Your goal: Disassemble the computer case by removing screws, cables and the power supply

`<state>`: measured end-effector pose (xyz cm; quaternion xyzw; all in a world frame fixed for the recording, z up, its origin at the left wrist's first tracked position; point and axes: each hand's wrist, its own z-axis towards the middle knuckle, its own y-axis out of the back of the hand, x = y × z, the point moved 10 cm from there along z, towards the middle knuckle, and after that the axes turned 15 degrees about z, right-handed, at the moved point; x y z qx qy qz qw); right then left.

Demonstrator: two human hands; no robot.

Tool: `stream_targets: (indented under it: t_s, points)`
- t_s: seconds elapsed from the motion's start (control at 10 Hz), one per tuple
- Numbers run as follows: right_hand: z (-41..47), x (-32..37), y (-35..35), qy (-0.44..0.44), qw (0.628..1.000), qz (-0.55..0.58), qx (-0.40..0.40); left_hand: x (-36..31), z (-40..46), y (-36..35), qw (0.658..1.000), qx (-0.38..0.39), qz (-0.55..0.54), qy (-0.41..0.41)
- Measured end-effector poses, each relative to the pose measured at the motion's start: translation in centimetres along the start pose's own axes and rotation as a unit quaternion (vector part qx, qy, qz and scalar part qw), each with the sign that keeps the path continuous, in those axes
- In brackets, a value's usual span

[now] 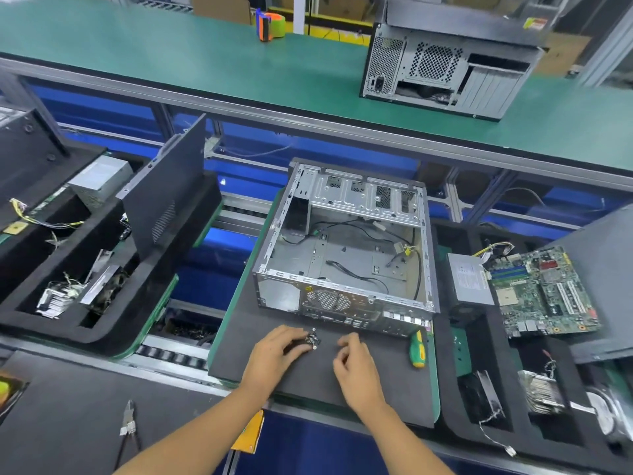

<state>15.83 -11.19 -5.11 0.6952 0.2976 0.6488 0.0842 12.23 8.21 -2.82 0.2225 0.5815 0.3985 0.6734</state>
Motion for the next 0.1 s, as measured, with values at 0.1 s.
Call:
stream_targets:
  t_s: [0.1]
  points:
    - [-3.85,-3.29,1.45,-0.021,0.999,0.013,0.028,1.0,-3.15,0.21,0.997,-0.014,-0.021,0.07]
